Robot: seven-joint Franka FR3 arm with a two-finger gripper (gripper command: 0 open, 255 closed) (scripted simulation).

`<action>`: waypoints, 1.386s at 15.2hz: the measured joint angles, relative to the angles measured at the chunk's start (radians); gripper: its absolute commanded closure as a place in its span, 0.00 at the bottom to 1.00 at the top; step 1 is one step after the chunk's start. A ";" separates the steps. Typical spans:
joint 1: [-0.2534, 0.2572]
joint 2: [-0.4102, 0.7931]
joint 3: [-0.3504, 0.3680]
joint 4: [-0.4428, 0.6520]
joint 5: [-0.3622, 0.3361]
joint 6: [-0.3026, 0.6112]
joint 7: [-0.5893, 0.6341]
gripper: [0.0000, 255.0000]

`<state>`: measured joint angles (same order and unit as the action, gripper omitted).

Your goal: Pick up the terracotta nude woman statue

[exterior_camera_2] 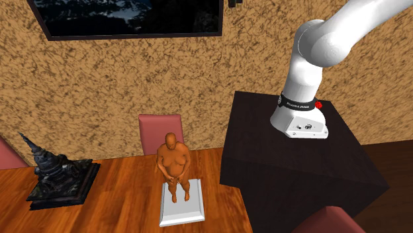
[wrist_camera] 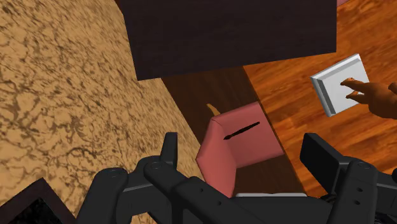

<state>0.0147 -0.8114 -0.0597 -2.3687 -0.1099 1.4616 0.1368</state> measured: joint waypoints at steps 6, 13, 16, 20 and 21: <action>0.029 0.021 0.085 -0.054 0.054 0.065 0.093 0.00; 0.080 0.122 0.231 -0.090 0.137 0.190 0.253 0.00; 0.098 0.187 0.295 -0.081 0.164 0.242 0.324 0.00; 0.119 0.291 0.384 -0.068 0.190 0.324 0.424 0.00; 0.117 0.323 0.399 -0.059 0.187 0.345 0.441 0.00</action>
<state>0.1321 -0.4882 0.3393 -2.4272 0.0767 1.8065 0.5775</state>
